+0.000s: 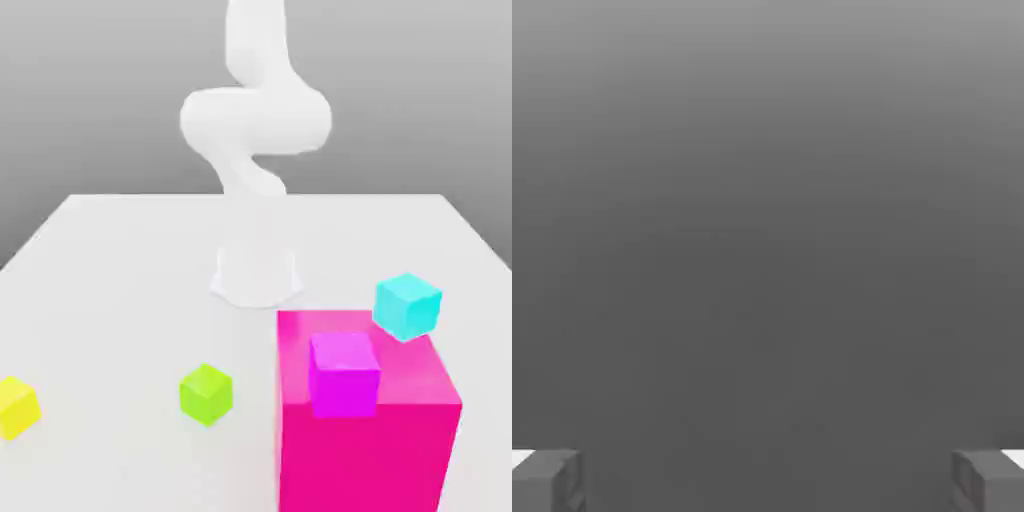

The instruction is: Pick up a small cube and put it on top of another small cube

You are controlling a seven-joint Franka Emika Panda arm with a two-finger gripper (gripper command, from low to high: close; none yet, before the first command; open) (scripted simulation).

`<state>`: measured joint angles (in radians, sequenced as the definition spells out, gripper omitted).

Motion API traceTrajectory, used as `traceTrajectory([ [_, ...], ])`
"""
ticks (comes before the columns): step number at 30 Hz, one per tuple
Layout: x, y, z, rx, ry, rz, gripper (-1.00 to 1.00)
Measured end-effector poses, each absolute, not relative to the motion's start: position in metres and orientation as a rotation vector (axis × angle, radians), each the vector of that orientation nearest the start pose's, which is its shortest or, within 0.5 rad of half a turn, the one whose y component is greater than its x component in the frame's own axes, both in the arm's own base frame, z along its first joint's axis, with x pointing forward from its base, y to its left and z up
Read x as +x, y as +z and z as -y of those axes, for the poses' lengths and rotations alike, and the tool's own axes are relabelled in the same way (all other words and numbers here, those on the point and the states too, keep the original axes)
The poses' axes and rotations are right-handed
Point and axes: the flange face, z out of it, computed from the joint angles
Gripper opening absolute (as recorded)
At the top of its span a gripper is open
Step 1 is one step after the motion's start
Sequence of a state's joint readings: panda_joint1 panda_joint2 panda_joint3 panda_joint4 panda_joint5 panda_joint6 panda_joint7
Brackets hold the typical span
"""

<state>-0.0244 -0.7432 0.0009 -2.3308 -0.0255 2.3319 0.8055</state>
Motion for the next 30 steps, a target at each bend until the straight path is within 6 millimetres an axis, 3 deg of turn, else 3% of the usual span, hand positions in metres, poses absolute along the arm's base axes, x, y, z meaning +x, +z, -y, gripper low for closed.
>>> traceTrajectory([
  [5, 0.418, 0.557, 0.031, -2.524, -0.767, -1.310, 0.00],
  [10, 0.427, 0.432, 0.052, -2.517, -0.527, -1.552, 0.00],
  [15, 0.397, 0.305, 0.069, -2.472, -0.259, -1.814, 0.00],
  [19, 0.341, 0.210, 0.073, -2.377, -0.014, -2.059, 0.00],
  [21, 0.331, 0.195, 0.071, -2.354, -0.003, -2.082, 0.00],
  [28, 0.328, 0.139, 0.071, -2.346, 0.000, -2.090, 0.00],
  [29, 0.327, 0.133, 0.071, -2.346, 0.000, -2.090, -1.00],
  [30, 0.327, 0.133, 0.071, -2.346, 0.000, -2.090, -1.00],
])
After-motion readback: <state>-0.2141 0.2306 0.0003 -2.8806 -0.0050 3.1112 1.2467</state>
